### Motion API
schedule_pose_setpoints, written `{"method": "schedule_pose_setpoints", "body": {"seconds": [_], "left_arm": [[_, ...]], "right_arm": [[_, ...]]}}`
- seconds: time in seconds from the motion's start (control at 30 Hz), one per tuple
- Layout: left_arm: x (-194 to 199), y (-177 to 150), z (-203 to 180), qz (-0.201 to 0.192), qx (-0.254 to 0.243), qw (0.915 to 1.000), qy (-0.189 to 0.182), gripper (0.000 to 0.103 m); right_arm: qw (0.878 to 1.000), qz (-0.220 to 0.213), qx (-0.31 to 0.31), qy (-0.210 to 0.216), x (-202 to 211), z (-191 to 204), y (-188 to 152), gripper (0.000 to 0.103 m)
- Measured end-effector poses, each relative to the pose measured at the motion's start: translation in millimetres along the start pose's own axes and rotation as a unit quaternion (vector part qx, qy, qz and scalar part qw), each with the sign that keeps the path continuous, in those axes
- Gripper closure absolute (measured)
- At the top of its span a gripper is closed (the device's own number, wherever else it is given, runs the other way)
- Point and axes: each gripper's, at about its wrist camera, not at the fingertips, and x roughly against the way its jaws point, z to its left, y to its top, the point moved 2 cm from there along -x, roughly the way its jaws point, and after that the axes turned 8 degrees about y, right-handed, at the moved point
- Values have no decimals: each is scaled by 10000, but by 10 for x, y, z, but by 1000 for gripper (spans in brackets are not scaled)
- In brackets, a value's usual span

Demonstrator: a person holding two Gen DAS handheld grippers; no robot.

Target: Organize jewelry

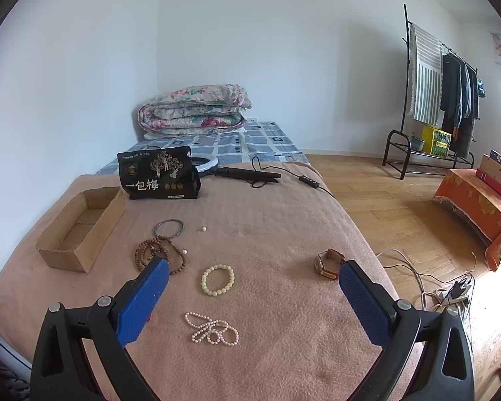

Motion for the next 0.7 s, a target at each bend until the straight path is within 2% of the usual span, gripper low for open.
{"method": "schedule_pose_setpoints", "body": {"seconds": [0.7], "left_arm": [[8, 4, 1, -12, 7, 10000, -9, 0]], "right_arm": [[10000, -34, -11, -13, 13, -9, -4, 0]]}}
